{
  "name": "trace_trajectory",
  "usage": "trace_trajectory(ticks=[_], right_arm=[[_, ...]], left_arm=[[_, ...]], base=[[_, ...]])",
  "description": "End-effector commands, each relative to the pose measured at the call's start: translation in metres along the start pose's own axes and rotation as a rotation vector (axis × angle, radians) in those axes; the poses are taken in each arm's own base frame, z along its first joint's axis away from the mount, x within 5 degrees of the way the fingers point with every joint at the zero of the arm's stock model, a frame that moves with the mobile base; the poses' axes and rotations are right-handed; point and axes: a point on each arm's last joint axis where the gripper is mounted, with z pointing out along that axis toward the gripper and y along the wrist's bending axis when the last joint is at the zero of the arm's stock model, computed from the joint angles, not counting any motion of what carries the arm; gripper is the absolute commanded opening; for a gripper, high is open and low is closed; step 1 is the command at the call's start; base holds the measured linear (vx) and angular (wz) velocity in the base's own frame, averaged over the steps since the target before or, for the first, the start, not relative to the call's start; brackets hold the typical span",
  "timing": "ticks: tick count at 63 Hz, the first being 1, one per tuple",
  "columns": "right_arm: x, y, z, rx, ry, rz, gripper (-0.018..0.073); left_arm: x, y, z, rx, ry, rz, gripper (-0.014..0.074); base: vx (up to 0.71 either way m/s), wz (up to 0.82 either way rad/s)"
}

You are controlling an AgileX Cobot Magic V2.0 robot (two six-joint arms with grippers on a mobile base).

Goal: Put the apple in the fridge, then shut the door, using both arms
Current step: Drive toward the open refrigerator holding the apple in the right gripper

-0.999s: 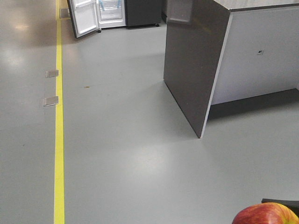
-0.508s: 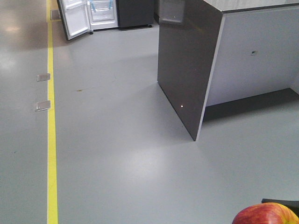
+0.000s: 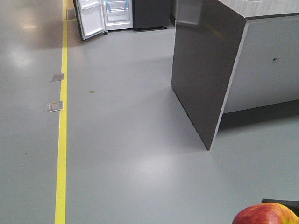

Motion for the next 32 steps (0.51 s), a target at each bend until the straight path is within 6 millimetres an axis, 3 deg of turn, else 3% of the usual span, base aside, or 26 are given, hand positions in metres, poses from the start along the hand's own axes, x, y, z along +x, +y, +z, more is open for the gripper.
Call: trace_trajectory(ticks=[1,32], right_arm=[[-0.0130,0.0003,-0.0030,0.006,-0.080,0.016,0.0363],[-0.0130,0.0003,-0.0030,0.006,-0.080,0.016,0.0363]], left_arm=[[-0.0002,-0.0002,-0.0007,0.010,-0.066,-0.009,-0.0006],[-0.0002,-0.0002,-0.0007,0.010,-0.066,-0.009,-0.0006]], base=[[0.14,0.06],[0.16,-0.01]])
